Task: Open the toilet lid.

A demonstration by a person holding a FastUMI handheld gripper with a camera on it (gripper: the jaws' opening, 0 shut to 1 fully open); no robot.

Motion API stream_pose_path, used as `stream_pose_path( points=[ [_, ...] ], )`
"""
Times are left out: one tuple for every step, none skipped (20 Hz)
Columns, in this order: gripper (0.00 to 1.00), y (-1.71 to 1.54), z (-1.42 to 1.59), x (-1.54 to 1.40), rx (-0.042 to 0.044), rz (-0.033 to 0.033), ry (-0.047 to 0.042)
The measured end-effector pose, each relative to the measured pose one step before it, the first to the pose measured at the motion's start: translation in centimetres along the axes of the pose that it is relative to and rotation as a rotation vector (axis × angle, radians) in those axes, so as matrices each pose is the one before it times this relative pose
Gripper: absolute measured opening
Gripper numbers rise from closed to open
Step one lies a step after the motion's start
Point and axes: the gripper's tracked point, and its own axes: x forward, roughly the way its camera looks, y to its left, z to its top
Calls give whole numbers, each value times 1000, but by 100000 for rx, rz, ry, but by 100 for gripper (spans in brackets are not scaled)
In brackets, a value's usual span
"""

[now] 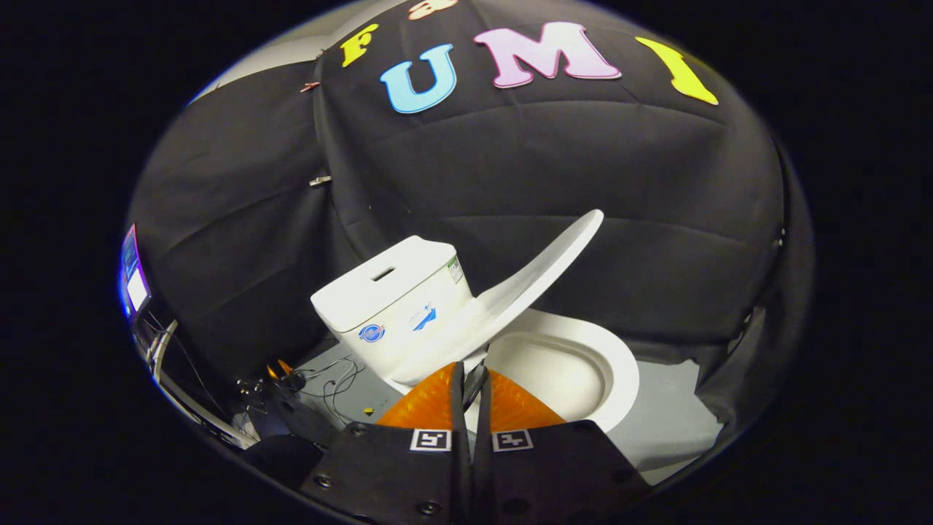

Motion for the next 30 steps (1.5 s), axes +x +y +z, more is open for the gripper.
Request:
stream_pose_path(
  points=[
    [6, 657, 598, 180, -1805, -145, -637],
    [6, 650, 630, 54, -1616, 148, -748],
    [6, 625, 605, 217, -1521, 288, -818],
    [6, 664, 576, 261, -1395, 280, -623],
    [6, 496, 408, 205, -1389, 322, -690],
    [6, 712, 666, 171, -1229, 393, -771],
    [6, 830, 720, 309, -1225, 437, -779],
    [6, 1112, 905, 543, -1436, 752, -865],
    [6, 693, 561, 369, -932, 683, -600],
    [6, 1121, 737, 554, -1504, 883, -843],
    [6, 852, 691, 509, -1734, 791, -569],
    [6, 856, 651, 520, -1826, 653, -683],
    [6, 1035, 730, 617, -2001, 672, -573],
    [6, 919, 588, 514, -2991, 594, -707],
    [6, 772, 698, 593, -2922, 323, -558],
    [6, 868, 501, 437, -1792, 396, -692],
    [6, 739, 631, 623, -255, 755, -849],
    [6, 798, 556, 604, -262, 734, -217],
    [6, 642, 449, 636, -642, 627, -456],
    [6, 710, 353, 466, -855, 552, -314],
    [6, 729, 252, 574, -1159, 732, -355],
    [6, 677, 237, 687, -1302, 615, -346],
    [6, 503, 333, 690, -1971, 602, -285],
    [6, 597, 509, 754, -1819, 740, -455],
    [6, 644, 408, 681, -905, 992, -230],
    [6, 790, 499, 761, -153, 1277, -54],
    [6, 652, 363, 693, 331, 1218, 29],
    [6, 481, 210, 646, 623, 1289, 111],
    [6, 491, 260, 925, 790, 1330, 81],
    [6, 621, 138, 684, 458, 1153, 157]
  ],
)
